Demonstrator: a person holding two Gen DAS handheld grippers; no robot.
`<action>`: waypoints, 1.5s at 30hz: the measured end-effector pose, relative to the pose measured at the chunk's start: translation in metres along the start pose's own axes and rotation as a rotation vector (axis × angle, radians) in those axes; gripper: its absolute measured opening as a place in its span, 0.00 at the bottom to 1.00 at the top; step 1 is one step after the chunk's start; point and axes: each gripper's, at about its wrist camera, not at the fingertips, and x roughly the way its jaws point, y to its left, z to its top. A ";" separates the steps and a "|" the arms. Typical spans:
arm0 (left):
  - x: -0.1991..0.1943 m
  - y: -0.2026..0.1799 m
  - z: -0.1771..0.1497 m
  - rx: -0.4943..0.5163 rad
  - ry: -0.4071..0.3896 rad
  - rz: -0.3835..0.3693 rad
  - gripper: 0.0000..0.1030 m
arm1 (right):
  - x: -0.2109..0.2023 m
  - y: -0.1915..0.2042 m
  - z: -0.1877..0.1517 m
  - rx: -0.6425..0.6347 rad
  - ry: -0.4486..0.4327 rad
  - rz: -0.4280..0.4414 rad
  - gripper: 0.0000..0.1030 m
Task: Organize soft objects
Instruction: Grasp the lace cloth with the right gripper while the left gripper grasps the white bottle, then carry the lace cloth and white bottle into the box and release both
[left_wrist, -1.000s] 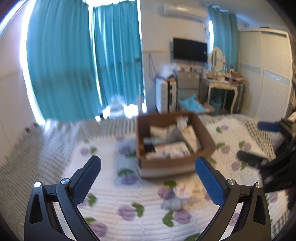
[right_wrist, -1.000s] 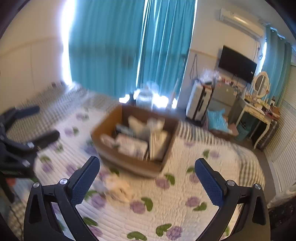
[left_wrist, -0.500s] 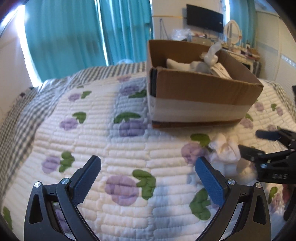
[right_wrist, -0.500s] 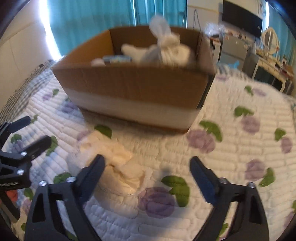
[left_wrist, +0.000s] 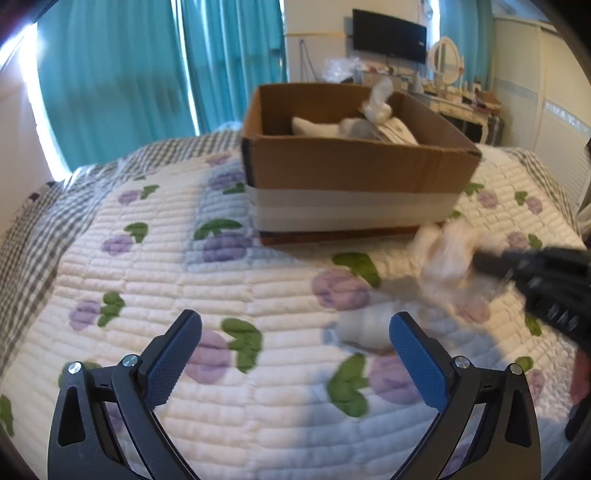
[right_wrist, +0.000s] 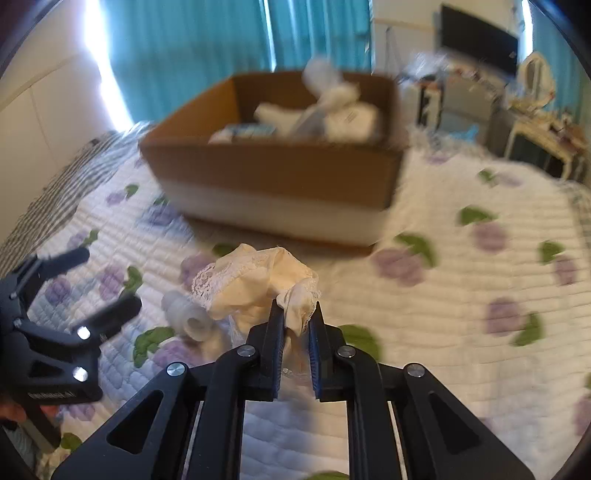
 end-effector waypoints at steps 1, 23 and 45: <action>0.000 -0.006 0.000 0.007 0.005 -0.019 1.00 | -0.007 -0.003 0.001 0.003 -0.012 -0.007 0.11; 0.052 -0.034 -0.004 0.017 0.127 -0.132 0.44 | -0.016 -0.040 0.006 0.065 -0.002 -0.036 0.11; -0.061 -0.025 0.039 0.028 -0.043 -0.137 0.42 | -0.122 0.005 0.027 -0.011 -0.164 -0.057 0.11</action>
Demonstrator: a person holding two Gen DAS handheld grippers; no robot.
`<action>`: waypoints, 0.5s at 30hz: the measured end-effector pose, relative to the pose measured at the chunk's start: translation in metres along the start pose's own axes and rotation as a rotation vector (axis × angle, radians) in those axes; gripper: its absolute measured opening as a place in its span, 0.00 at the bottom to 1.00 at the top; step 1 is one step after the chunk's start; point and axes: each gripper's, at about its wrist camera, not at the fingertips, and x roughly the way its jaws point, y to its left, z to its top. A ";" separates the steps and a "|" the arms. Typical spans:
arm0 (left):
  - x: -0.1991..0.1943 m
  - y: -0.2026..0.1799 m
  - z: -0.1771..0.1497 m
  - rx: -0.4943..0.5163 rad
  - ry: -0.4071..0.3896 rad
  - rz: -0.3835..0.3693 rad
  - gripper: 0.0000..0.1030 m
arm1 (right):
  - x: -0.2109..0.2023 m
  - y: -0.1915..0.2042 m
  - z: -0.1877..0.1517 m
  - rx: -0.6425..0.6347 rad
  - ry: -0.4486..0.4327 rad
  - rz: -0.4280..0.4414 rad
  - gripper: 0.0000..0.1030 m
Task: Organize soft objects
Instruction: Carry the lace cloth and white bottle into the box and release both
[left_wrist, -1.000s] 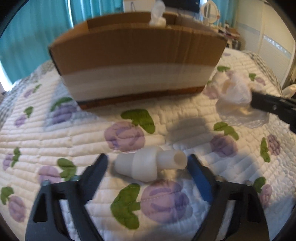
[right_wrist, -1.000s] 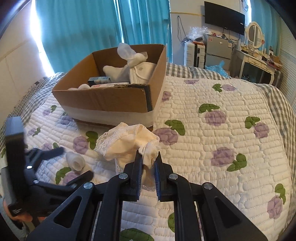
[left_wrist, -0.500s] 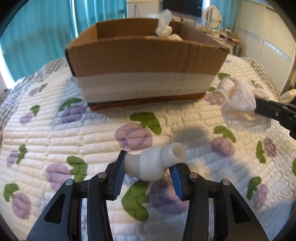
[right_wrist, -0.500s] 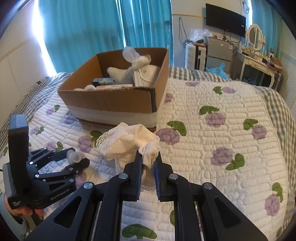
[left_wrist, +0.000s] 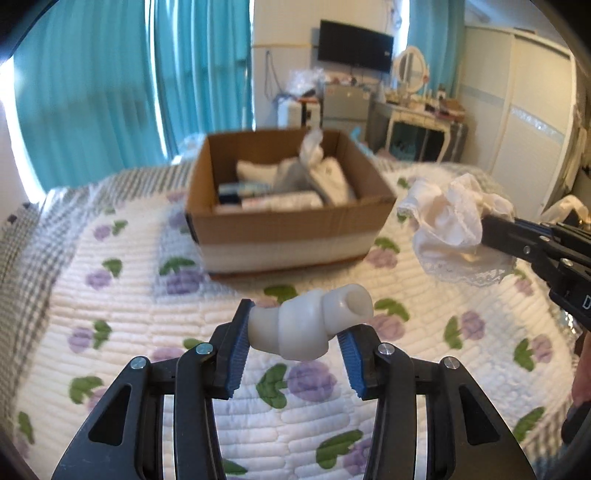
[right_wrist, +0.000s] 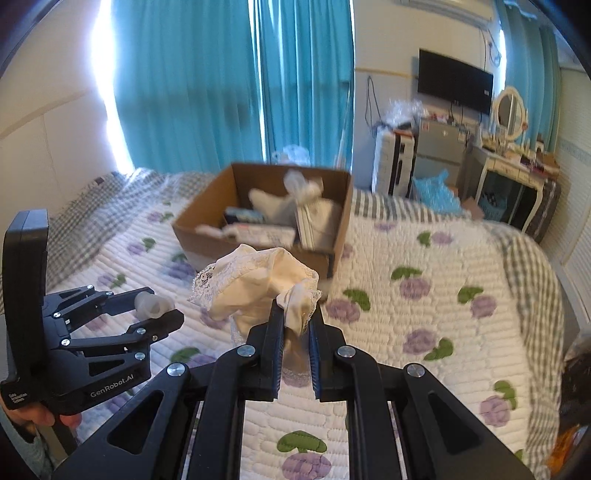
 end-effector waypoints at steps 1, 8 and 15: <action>-0.007 0.000 0.005 0.003 -0.015 0.003 0.42 | -0.005 0.001 0.003 -0.003 -0.011 0.001 0.11; -0.029 0.005 0.044 0.018 -0.073 0.034 0.42 | -0.033 0.010 0.036 -0.045 -0.081 -0.003 0.11; -0.023 0.014 0.088 0.034 -0.150 0.080 0.42 | -0.020 0.010 0.078 -0.102 -0.127 -0.029 0.11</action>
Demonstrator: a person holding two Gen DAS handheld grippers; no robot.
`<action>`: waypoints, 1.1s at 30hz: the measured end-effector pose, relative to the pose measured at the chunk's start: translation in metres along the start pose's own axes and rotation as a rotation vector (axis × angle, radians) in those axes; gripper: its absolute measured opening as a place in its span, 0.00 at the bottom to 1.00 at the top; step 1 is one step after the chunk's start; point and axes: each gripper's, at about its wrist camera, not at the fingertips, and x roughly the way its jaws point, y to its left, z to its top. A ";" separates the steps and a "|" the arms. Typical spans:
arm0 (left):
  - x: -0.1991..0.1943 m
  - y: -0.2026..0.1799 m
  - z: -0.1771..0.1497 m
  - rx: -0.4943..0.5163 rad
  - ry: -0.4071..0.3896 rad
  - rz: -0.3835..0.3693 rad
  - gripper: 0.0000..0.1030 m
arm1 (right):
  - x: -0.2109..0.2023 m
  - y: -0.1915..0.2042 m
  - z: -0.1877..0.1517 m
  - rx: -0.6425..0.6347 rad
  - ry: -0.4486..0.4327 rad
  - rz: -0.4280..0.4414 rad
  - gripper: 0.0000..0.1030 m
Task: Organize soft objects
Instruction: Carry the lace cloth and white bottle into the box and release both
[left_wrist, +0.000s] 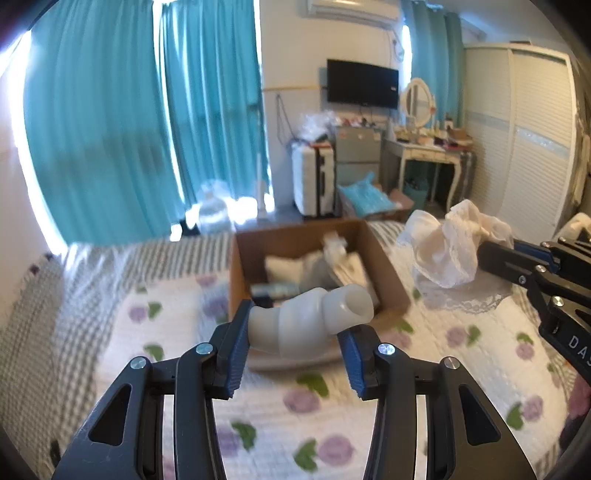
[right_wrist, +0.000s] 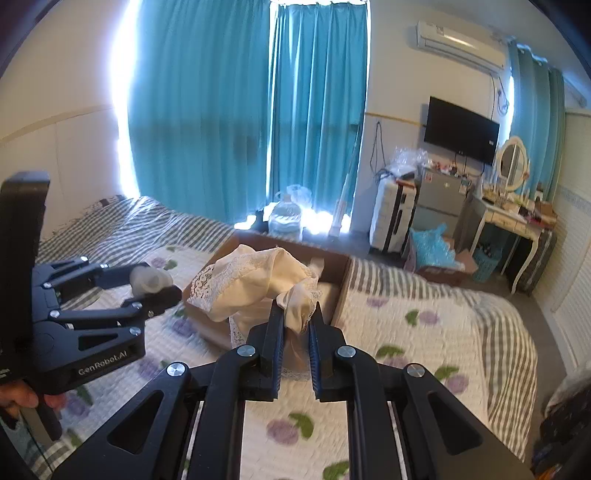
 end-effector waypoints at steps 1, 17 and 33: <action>0.006 0.002 0.004 0.004 -0.002 0.003 0.42 | 0.005 -0.001 0.005 -0.006 -0.005 -0.003 0.11; 0.135 0.021 0.026 0.012 0.052 -0.043 0.57 | 0.129 -0.018 0.033 -0.034 0.028 0.029 0.11; 0.105 0.043 0.028 0.004 -0.038 0.070 0.87 | 0.172 -0.034 0.036 0.067 0.031 0.034 0.65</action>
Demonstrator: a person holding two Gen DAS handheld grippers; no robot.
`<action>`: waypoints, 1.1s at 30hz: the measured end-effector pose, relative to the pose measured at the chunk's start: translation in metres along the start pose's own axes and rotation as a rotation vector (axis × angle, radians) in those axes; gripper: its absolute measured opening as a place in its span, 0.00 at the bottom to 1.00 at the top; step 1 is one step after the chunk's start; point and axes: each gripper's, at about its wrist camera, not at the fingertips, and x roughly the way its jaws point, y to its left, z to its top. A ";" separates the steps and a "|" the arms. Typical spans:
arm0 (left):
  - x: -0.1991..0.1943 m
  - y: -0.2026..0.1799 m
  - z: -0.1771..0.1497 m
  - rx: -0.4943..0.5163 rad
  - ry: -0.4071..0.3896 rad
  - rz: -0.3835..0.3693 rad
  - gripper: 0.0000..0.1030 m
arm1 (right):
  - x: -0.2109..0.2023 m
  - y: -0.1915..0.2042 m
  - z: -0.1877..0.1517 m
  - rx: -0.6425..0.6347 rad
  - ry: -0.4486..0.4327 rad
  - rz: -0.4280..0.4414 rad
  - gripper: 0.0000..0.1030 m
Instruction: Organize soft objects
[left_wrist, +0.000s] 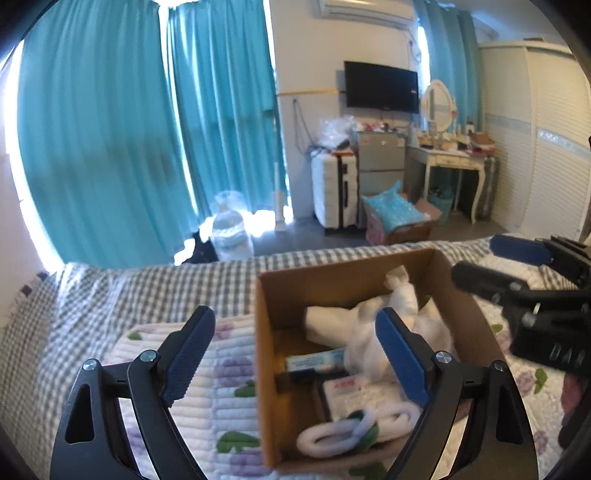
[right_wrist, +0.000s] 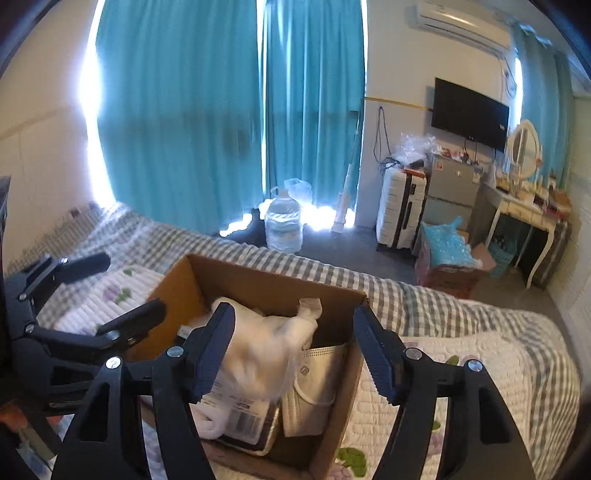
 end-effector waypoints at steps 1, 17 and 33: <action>-0.006 0.002 0.001 0.003 -0.003 0.007 0.87 | -0.005 -0.003 0.001 0.015 0.003 -0.005 0.65; -0.229 0.005 0.039 0.026 -0.362 0.030 1.00 | -0.237 0.033 0.051 -0.059 -0.229 -0.131 0.81; -0.211 0.020 -0.050 -0.045 -0.420 0.091 1.00 | -0.264 0.042 -0.046 0.086 -0.362 -0.124 1.00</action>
